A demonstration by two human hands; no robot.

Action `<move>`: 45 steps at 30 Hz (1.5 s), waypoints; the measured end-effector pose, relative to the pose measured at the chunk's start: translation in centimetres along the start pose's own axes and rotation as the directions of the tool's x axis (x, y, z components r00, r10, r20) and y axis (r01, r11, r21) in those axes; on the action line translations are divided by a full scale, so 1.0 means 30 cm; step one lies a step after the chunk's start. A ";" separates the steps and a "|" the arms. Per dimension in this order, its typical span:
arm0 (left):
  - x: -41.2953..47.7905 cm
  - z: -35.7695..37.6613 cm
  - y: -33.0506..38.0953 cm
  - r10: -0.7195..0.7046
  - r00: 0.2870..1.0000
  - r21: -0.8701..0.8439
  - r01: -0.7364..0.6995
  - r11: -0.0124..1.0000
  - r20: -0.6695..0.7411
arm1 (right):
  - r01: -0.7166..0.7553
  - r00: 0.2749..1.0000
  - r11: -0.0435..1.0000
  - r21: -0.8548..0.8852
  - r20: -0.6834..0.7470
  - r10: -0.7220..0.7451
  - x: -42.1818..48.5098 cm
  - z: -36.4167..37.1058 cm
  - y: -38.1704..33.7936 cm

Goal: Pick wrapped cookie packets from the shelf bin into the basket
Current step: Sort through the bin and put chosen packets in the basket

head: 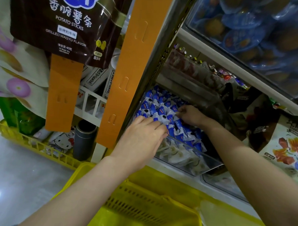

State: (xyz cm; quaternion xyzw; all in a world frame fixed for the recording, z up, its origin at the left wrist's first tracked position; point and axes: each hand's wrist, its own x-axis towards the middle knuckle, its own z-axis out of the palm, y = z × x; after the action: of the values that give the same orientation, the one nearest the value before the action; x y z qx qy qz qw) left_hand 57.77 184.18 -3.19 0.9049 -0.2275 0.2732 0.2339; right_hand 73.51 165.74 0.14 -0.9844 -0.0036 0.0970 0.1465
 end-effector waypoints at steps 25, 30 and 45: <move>-0.002 -0.006 -0.004 0.023 0.999 0.020 -0.023 1.000 0.024 | -0.013 0.897 0.993 0.122 -0.437 0.065 -0.049 -0.020 0.002; -0.008 -0.002 0.005 -0.008 0.999 -0.092 0.011 0.996 0.038 | 0.287 0.743 0.947 0.142 -0.658 -0.126 -0.215 -0.070 -0.068; -0.140 -0.064 0.158 -0.416 0.862 -0.845 0.434 0.311 0.290 | 0.383 0.924 0.479 0.790 -0.332 -0.190 -0.697 0.185 -0.083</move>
State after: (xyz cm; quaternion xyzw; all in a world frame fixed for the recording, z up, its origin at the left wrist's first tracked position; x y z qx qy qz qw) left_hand 51.33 182.71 -2.88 0.6720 -0.0919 0.0325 0.7342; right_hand 51.97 168.97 -0.37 -0.7793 -0.1069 -0.0382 0.6163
